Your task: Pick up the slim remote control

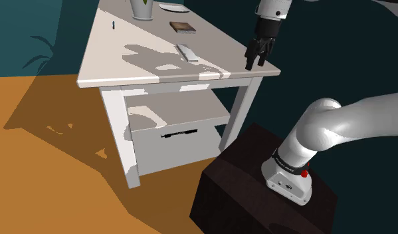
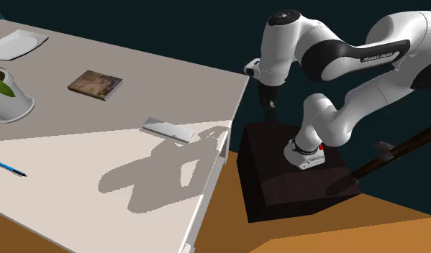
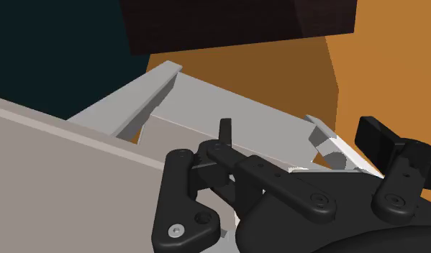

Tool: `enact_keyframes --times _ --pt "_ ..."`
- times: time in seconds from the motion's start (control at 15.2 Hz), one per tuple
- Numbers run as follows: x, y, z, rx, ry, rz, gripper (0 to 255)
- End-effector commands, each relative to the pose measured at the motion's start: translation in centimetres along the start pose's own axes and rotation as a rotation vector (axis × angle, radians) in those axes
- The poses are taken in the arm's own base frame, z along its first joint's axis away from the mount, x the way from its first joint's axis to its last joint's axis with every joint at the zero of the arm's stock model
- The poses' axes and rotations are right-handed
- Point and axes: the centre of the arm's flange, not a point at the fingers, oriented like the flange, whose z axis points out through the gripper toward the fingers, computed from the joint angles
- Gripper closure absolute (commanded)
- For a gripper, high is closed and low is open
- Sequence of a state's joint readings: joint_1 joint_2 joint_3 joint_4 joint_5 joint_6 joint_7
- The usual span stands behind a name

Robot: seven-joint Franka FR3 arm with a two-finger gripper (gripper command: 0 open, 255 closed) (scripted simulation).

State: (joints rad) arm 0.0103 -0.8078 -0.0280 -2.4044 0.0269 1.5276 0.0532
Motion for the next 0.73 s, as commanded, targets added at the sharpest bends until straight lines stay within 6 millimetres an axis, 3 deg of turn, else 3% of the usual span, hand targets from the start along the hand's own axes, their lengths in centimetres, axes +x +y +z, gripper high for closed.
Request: enact_keyframes --times 0.0,0.66 --pt "0.0 0.0 0.0 0.000 0.000 0.000 0" --pt "12.7 -1.2 0.6 -0.019 0.028 0.076 0"
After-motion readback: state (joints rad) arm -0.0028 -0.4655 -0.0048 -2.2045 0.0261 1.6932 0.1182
